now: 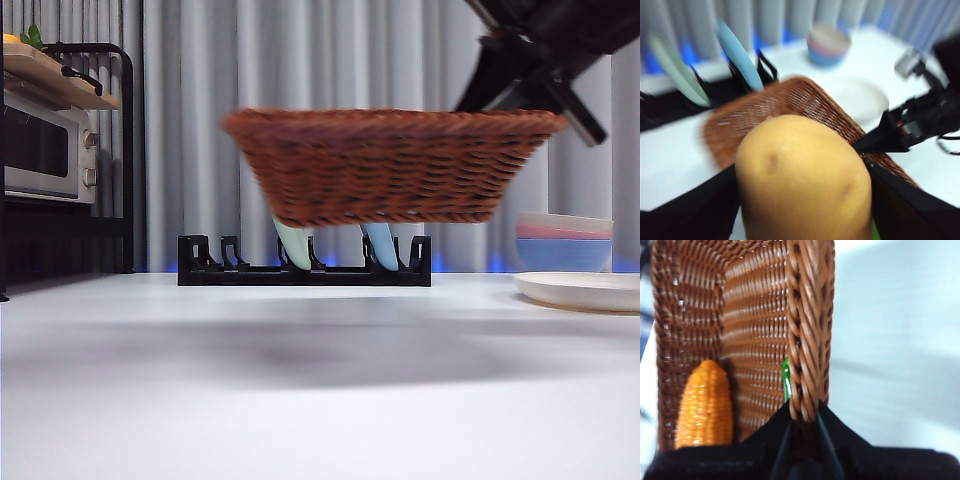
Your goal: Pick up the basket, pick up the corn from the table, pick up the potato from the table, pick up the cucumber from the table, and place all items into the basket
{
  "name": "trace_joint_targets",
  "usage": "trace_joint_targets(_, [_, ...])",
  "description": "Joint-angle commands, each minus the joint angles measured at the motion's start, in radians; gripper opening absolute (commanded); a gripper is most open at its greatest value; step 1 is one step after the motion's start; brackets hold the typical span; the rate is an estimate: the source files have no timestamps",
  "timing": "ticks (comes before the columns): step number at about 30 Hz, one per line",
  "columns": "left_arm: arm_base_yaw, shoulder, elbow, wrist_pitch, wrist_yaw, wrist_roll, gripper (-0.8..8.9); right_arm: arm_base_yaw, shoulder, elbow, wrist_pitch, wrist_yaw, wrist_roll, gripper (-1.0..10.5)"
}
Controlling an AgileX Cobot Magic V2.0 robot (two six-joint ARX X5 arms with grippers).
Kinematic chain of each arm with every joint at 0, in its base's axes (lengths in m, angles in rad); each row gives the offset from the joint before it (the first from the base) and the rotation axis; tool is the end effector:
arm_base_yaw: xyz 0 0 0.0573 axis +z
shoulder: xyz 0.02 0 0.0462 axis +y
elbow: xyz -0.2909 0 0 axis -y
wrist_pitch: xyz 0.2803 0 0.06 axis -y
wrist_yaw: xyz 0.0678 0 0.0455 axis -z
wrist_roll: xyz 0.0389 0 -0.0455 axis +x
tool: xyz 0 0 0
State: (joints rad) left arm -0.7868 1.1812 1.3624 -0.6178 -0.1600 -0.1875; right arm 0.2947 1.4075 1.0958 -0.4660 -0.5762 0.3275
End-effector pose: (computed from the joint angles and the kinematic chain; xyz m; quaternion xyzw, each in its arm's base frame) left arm 0.1955 -0.1873 0.4372 0.0114 0.2201 -0.2816 0.9339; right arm 0.3091 0.1160 0.2912 0.1892 0.4340 0.3239 0.8191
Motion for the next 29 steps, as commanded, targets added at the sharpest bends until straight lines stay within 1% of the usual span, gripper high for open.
trace_joint_targets(1, [0.005, 0.150, 0.044, -0.003, 0.011, 0.043, -0.08, 0.052, 0.001, 0.007, 0.016, 0.016, 0.035, -0.1])
trace_joint_targets(3, [0.006, 0.233, 0.079, -0.004, 0.010, 0.063, -0.08, 0.085, 0.001, 0.007, 0.015, 0.030, 0.042, -0.1])
trace_joint_targets(6, [0.008, 0.324, 0.105, -0.014, 0.010, 0.062, 0.03, 0.103, 0.001, 0.007, 0.010, 0.029, 0.047, -0.1])
trace_joint_targets(7, [0.010, 0.345, 0.109, -0.019, 0.011, 0.062, 0.31, 0.107, 0.001, 0.007, 0.008, 0.029, 0.051, -0.1])
trace_joint_targets(8, [0.013, 0.365, 0.112, -0.027, 0.011, 0.062, 1.45, 0.110, 0.001, 0.007, 0.004, 0.028, 0.051, -0.1])
trace_joint_targets(9, [0.017, 0.378, 0.112, -0.039, 0.012, 0.062, 3.59, 0.113, 0.001, 0.007, -0.001, 0.029, 0.053, -0.1])
trace_joint_targets(10, [0.017, 0.388, 0.112, -0.048, 0.011, 0.062, 5.93, 0.113, 0.001, 0.007, -0.008, 0.028, 0.056, -0.1])
trace_joint_targets(11, [0.017, 0.388, 0.112, -0.057, 0.011, 0.062, 6.36, 0.113, 0.001, 0.007, -0.016, 0.027, 0.057, -0.1])
trace_joint_targets(16, [0.016, 0.382, 0.121, -0.068, 0.012, 0.061, 6.33, 0.113, 0.001, 0.007, -0.039, 0.028, 0.057, -0.1])
trace_joint_targets(20, [0.006, 0.349, 0.233, -0.155, 0.041, 0.062, 6.33, 0.113, 0.001, 0.007, -0.037, 0.031, 0.057, -0.1])
trace_joint_targets(21, [-0.001, 0.333, 0.278, -0.194, 0.041, 0.073, 6.33, 0.112, 0.001, 0.007, -0.037, 0.045, 0.056, -0.1])
trace_joint_targets(22, [-0.005, 0.306, 0.329, -0.235, 0.034, 0.093, 6.33, 0.111, 0.002, 0.007, -0.036, 0.098, 0.053, -0.1])
trace_joint_targets(24, [-0.006, 0.249, 0.407, -0.268, 0.030, 0.131, 6.29, 0.109, 0.017, 0.007, -0.029, 0.221, 0.028, -0.1])
trace_joint_targets(25, [-0.006, 0.213, 0.443, -0.267, 0.031, 0.132, 6.29, 0.101, 0.038, 0.007, -0.026, 0.243, 0.025, -0.1])
trace_joint_targets(29, [-0.006, 0.077, 0.505, -0.258, 0.030, 0.132, 6.28, 0.070, 0.159, 0.007, -0.003, 0.234, 0.051, -0.1])
